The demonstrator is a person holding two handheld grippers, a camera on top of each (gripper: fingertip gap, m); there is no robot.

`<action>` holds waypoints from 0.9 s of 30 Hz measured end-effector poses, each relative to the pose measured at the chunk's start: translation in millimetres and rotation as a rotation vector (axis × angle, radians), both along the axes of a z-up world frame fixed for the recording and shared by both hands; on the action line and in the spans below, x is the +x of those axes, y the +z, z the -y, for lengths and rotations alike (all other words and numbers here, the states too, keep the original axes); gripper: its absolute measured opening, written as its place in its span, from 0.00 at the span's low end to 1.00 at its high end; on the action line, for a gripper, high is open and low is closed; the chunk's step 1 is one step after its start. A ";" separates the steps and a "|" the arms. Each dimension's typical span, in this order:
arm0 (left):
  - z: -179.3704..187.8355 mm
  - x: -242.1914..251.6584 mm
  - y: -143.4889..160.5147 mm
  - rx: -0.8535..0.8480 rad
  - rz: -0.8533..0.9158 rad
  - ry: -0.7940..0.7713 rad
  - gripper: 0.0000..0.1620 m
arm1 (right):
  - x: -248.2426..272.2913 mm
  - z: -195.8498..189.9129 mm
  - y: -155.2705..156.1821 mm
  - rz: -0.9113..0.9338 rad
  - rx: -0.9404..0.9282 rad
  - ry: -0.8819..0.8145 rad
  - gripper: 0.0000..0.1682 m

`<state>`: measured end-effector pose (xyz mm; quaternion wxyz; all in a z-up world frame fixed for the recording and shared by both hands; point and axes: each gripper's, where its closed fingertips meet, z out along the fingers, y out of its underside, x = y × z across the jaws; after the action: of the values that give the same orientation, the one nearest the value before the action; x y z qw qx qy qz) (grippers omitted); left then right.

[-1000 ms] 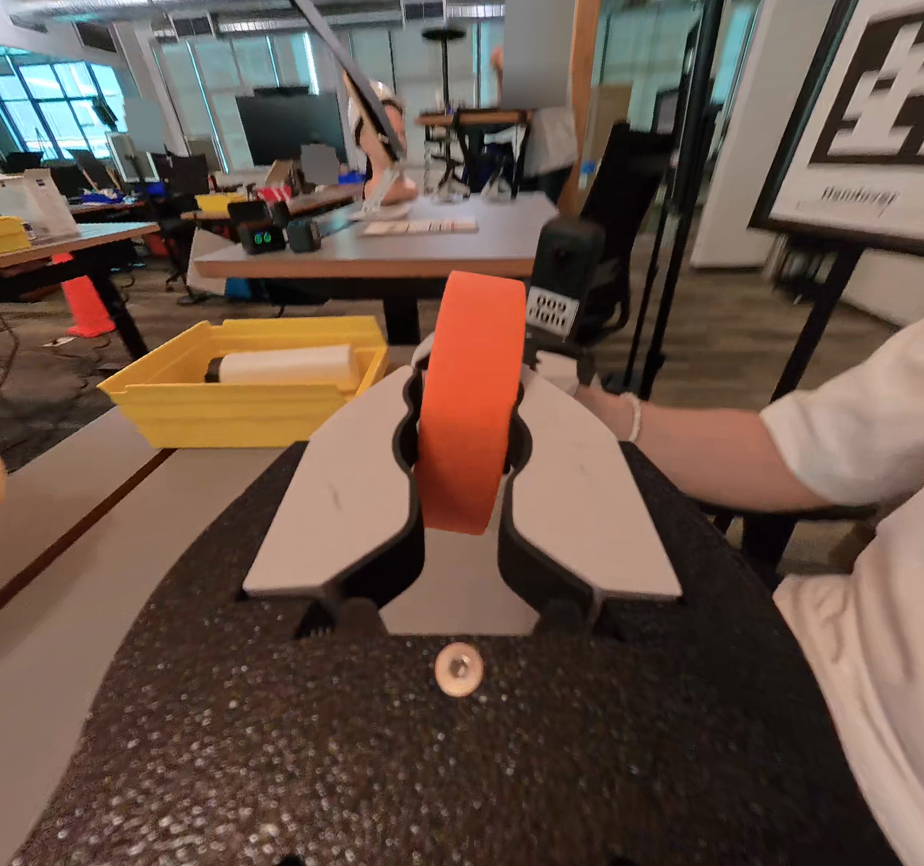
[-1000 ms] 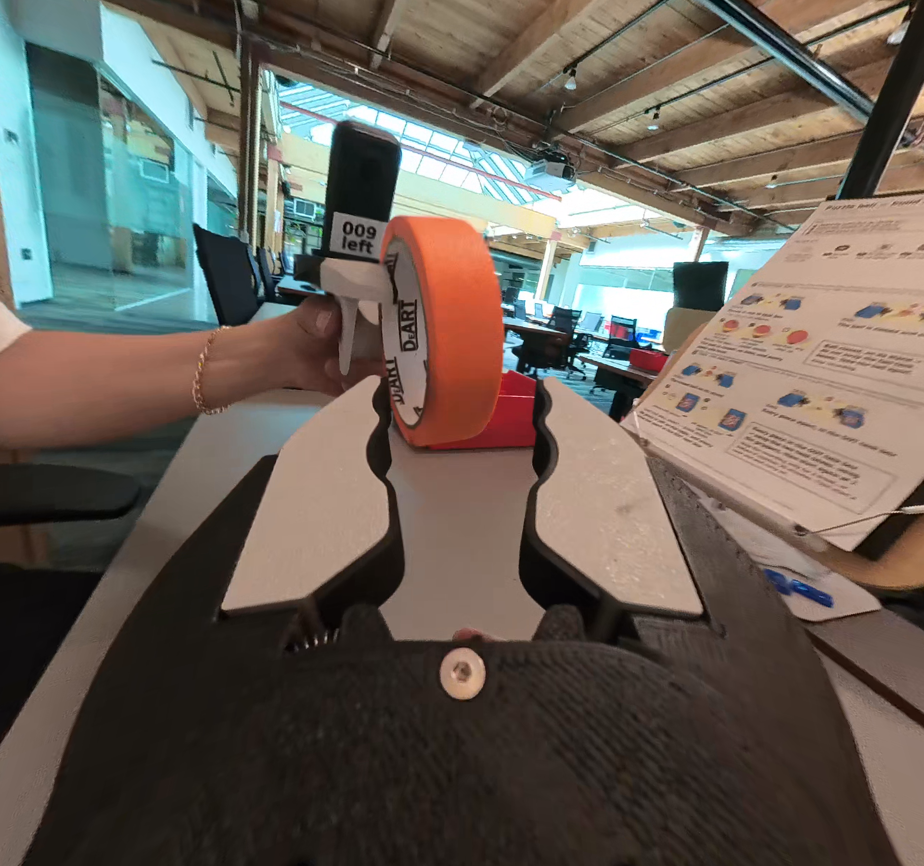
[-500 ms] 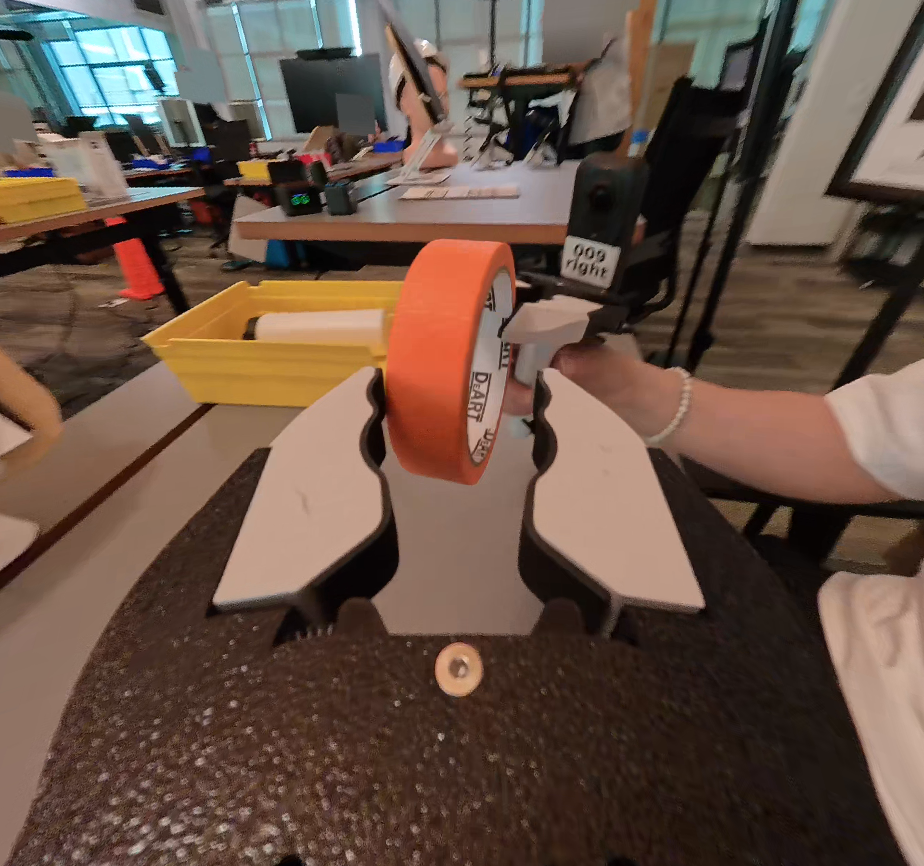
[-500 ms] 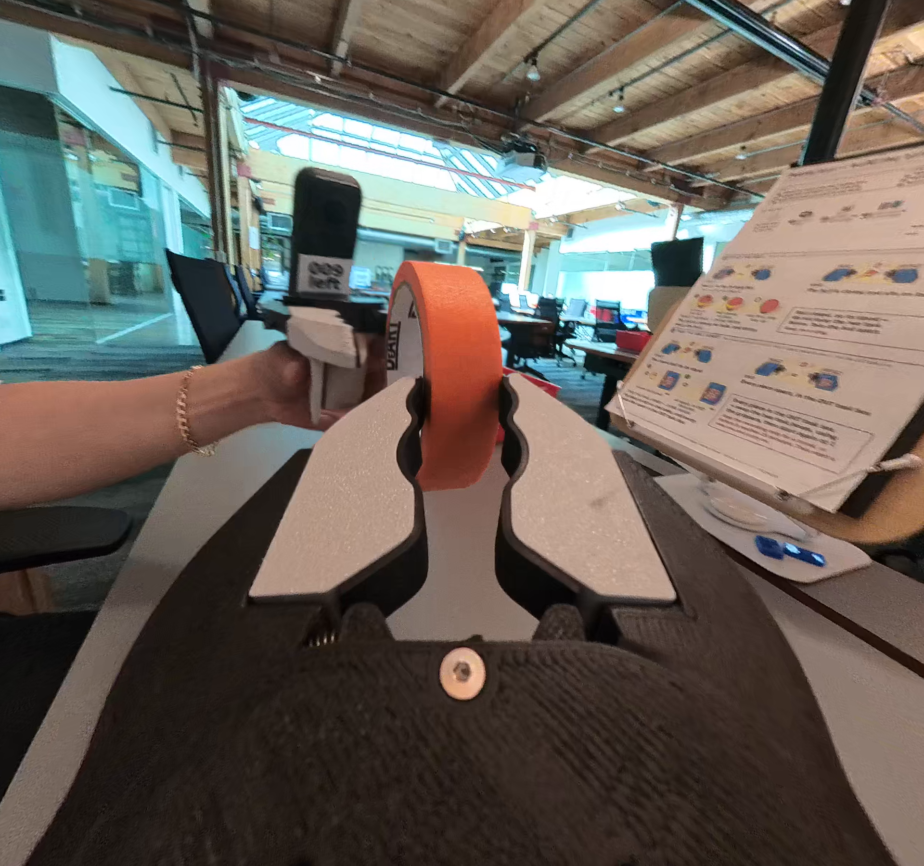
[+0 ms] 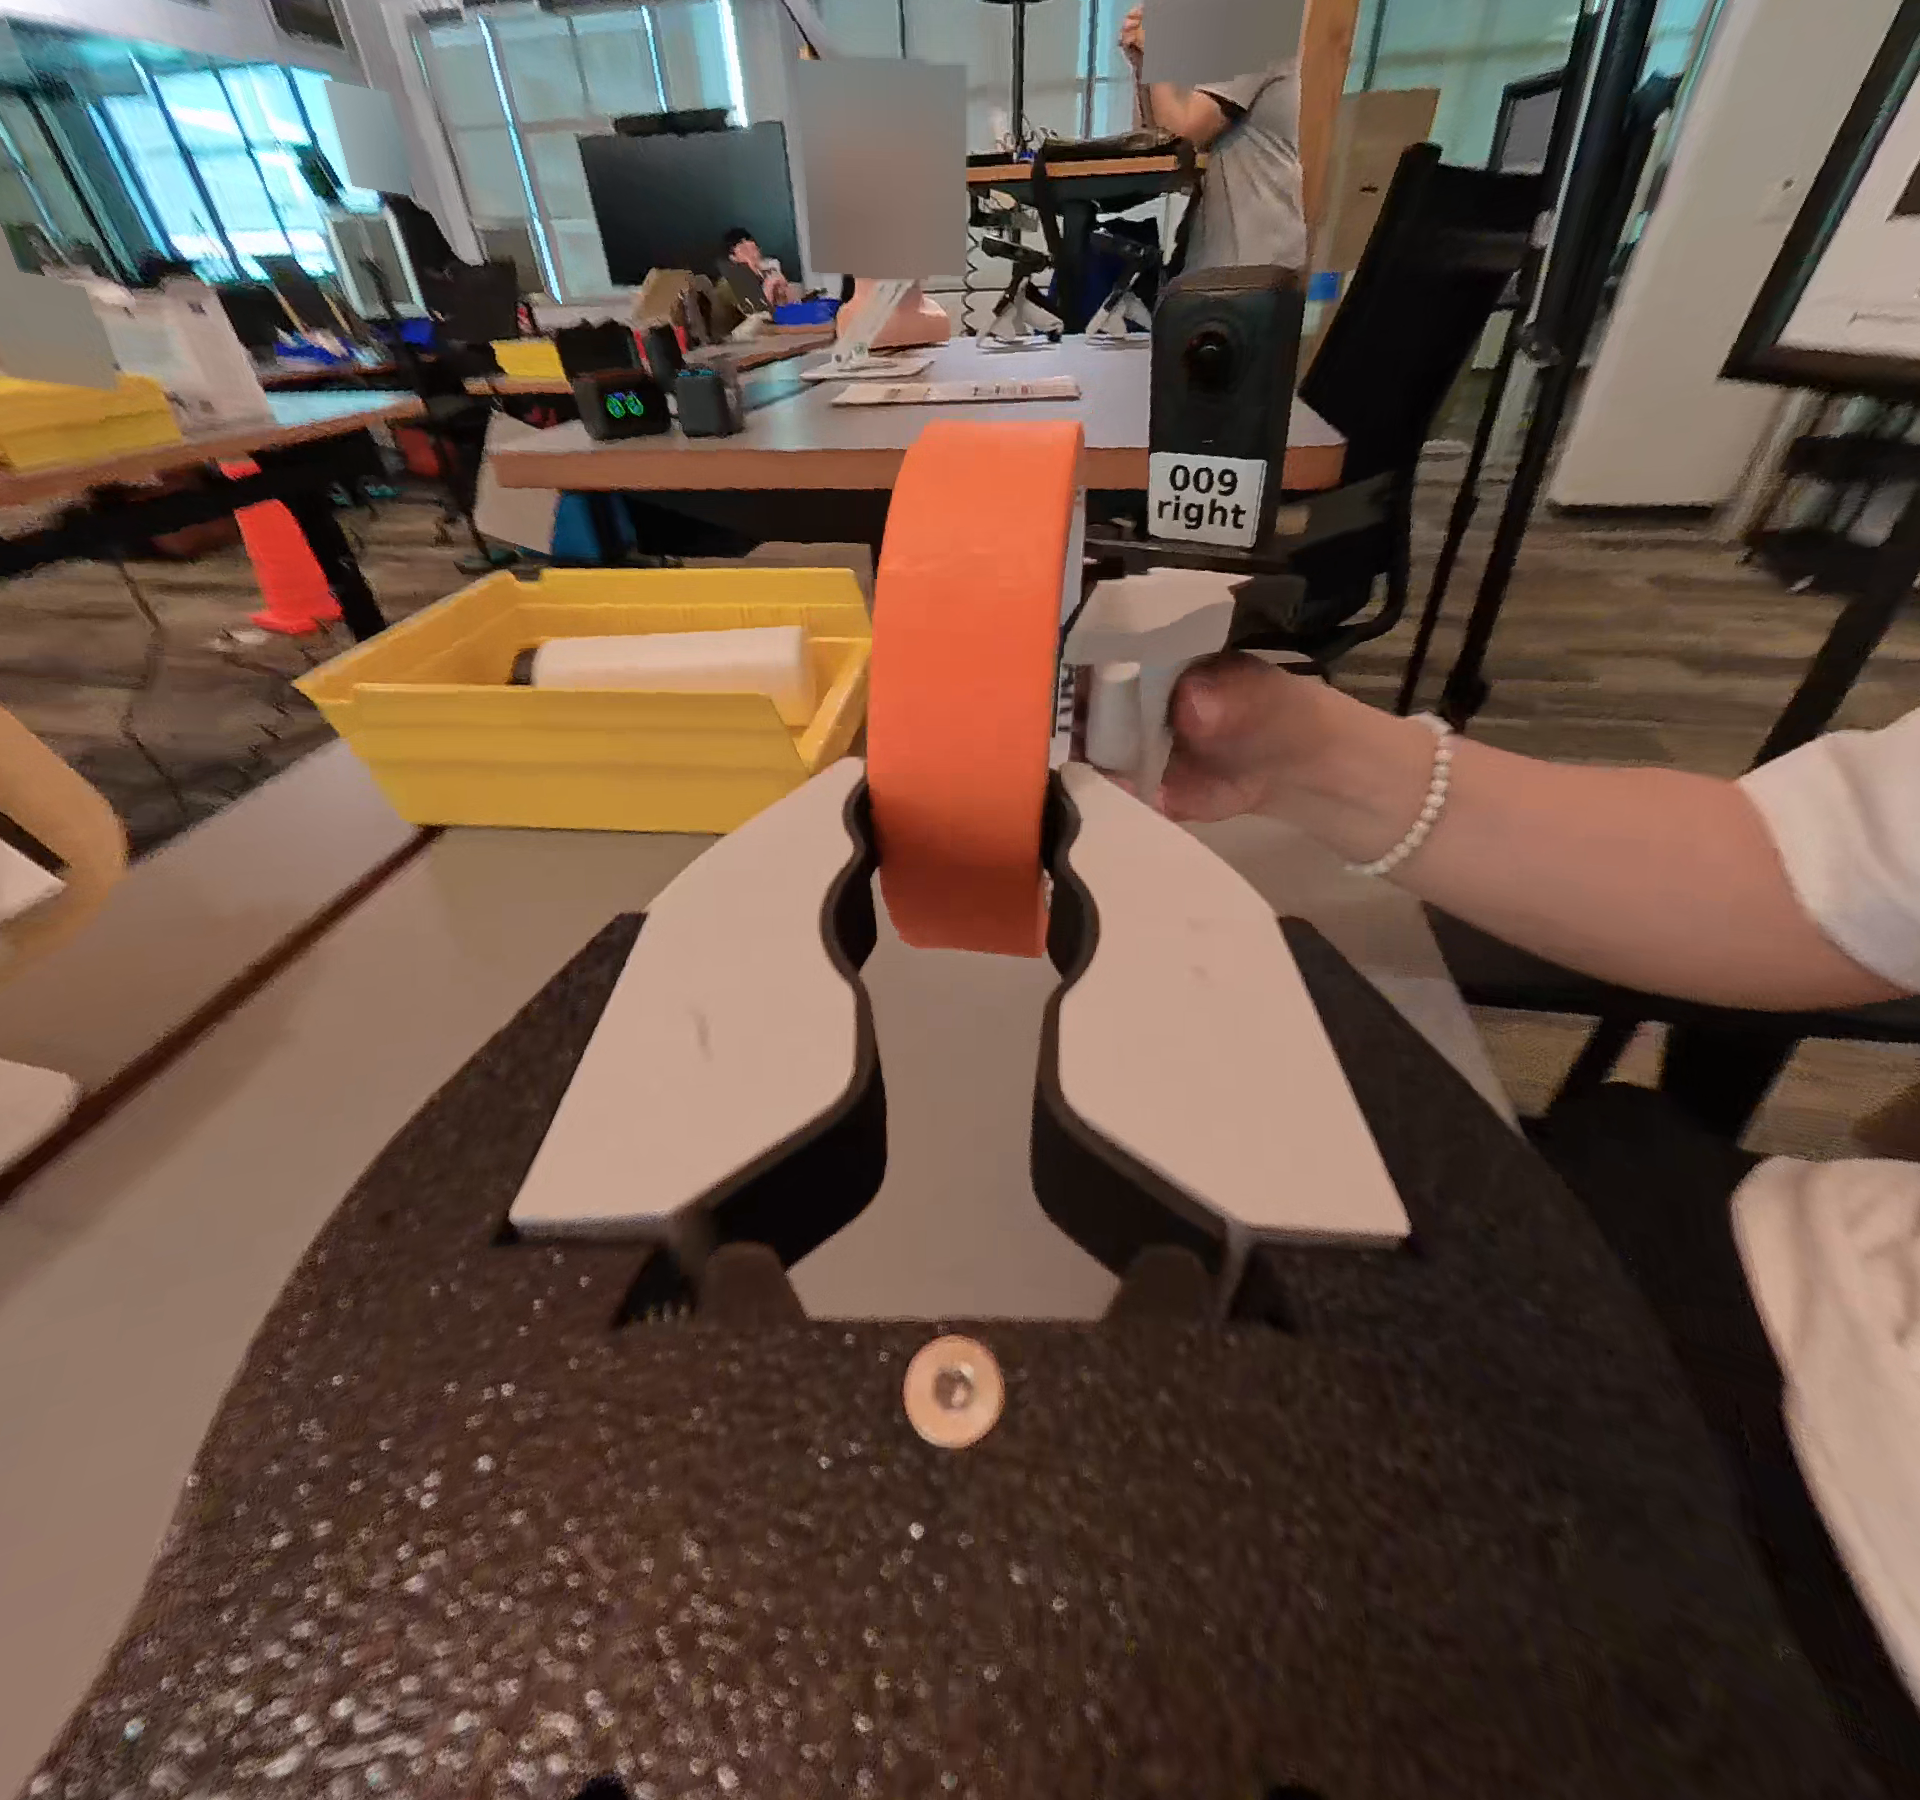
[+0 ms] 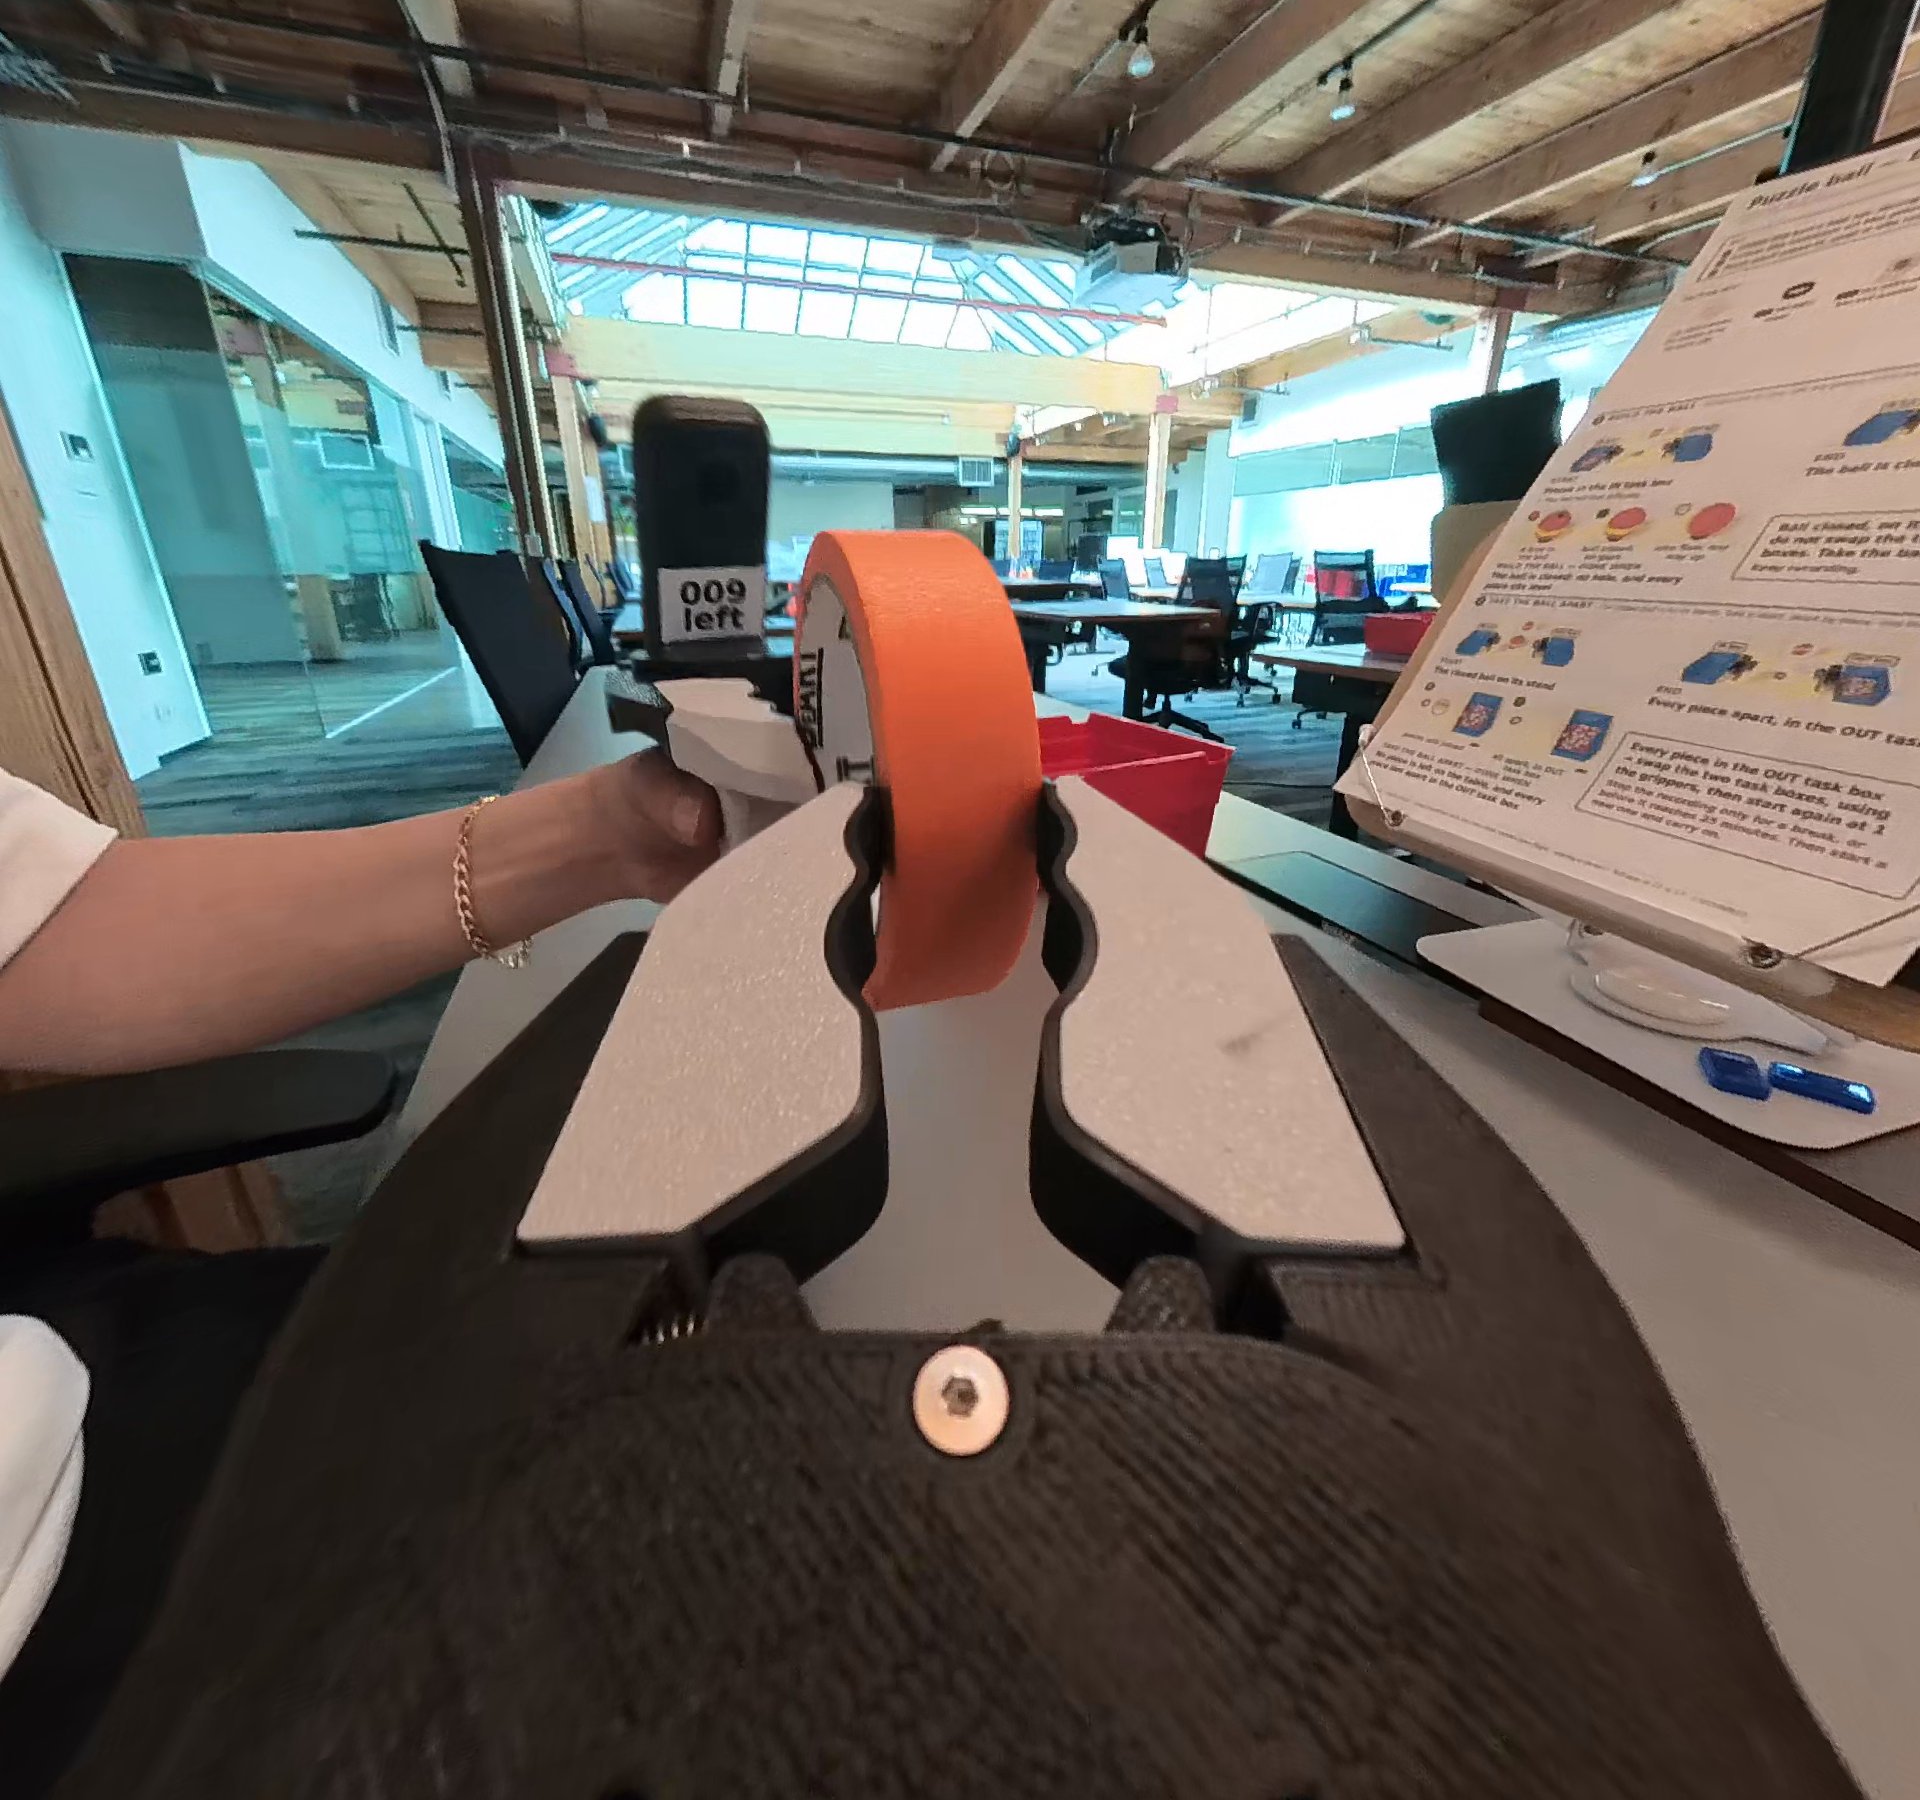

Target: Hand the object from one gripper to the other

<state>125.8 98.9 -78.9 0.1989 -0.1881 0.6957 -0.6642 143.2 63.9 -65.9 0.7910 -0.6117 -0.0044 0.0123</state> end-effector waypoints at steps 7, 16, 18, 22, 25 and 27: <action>-12.8 11.3 10.6 0.535 0.512 0.276 0.17 | 29.7 21.6 4.3 -0.490 0.053 0.093 0.39; -0.3 1.5 6.6 1.169 1.156 0.344 0.18 | 26.1 12.8 -22.1 -0.889 -0.002 0.370 0.36; 4.5 -1.5 0.7 1.211 1.227 0.314 0.18 | 16.5 6.1 -24.7 -0.882 -0.034 0.414 0.32; 4.5 1.4 -7.3 1.264 1.249 0.313 0.18 | 7.4 -7.9 -36.1 -0.836 -0.120 0.394 0.26; -1.2 4.2 -9.3 1.253 1.202 0.315 0.19 | 7.6 -10.7 -35.1 -0.805 -0.108 0.407 0.25; -4.7 5.9 -13.4 1.222 1.125 0.299 0.21 | 8.4 -12.0 -34.0 -0.774 -0.100 0.390 0.24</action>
<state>131.7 103.7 -92.2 0.6685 0.2212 0.6977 -0.1321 151.6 76.0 -100.0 0.6866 -0.5872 0.1775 0.3903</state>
